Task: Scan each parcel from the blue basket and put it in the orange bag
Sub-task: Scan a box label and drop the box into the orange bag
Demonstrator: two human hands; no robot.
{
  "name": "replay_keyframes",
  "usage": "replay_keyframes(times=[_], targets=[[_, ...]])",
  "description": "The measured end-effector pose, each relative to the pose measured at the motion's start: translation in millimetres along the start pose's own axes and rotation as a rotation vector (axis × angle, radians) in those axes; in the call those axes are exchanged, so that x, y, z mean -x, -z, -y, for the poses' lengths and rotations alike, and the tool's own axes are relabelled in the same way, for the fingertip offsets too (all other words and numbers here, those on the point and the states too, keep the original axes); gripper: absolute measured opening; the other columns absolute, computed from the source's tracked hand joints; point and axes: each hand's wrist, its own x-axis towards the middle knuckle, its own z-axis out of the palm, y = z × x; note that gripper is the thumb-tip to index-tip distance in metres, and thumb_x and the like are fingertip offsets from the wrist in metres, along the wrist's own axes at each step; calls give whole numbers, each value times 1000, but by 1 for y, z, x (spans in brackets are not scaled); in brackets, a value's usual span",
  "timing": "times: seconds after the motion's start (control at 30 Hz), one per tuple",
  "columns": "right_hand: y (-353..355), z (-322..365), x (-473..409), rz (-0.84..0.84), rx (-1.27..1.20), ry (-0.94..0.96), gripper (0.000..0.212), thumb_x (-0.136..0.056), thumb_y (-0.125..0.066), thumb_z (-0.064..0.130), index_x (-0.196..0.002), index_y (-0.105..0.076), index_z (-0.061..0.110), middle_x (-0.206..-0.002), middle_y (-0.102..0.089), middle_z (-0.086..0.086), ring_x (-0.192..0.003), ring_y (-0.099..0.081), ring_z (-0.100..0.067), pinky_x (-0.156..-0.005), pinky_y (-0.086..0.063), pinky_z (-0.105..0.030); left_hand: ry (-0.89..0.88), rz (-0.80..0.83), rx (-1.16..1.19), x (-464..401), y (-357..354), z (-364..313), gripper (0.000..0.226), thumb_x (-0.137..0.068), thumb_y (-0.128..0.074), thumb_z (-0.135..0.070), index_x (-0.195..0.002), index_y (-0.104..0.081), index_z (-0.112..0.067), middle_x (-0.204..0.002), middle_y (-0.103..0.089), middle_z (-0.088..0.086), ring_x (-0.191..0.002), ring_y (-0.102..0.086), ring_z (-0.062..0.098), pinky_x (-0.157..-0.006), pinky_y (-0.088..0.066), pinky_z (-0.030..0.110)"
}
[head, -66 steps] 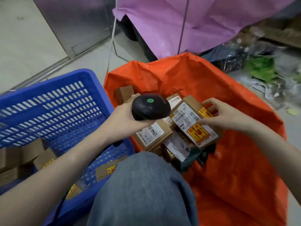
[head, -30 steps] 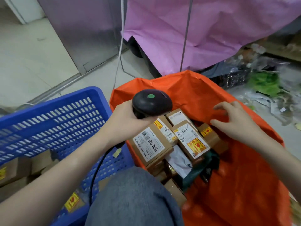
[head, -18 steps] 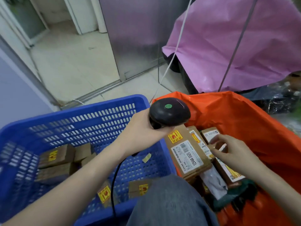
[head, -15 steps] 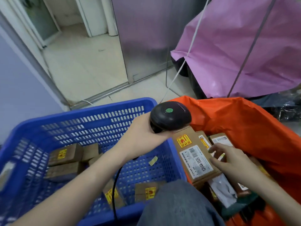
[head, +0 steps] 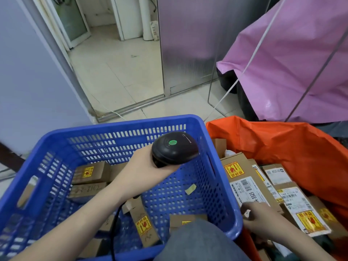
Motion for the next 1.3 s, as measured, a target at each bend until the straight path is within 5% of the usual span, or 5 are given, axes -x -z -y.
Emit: replay_keyframes(times=[0.27, 0.7, 0.9, 1.13, 1.3], targets=[[14, 3, -16, 85, -40, -1, 27, -101, -37, 28, -117, -55, 18, -92, -63, 4, -69, -66, -12, -47, -44, -12, -33, 97, -1, -17, -22, 11, 24, -80, -72, -26, -99, -67, -12, -93, -72, 7, -92, -66, 17, -83, -52, 36], [24, 2, -70, -70, -152, 31, 19, -96, -50, 32, -105, -57, 17, -75, -66, -2, -47, -61, -5, -43, -48, -22, -50, 210, -141, -57, -78, 17, 15, -79, -75, -29, -85, -61, -28, -72, -62, -17, -66, -56, -13, -59, -39, 0], [30, 15, -97, -96, -169, 45, 27, -95, -50, 32, -105, -59, 9, -92, -61, -9, -81, -64, -30, -70, -55, -42, -48, 232, -164, -69, -91, 28, 17, -78, -75, -30, -82, -60, -34, -72, -60, -21, -68, -56, -12, -62, -39, 6], [28, 18, -141, -175, -124, 56, 18, -90, -50, 15, -78, -56, 4, -85, -65, -17, -76, -63, -35, -52, -40, -32, -35, 224, -161, -79, -99, 39, 17, -77, -75, -30, -87, -64, -22, -69, -64, -10, -65, -60, -3, -62, -47, 16], [30, 22, -143, 94, -405, 29, 17, -92, -54, 9, -103, -62, -1, -94, -70, -18, -78, -69, -35, -47, -54, -31, -27, 222, -151, -81, -98, 43, 21, -79, -74, -28, -93, -65, -16, -74, -67, -5, -65, -61, 2, -65, -49, 21]])
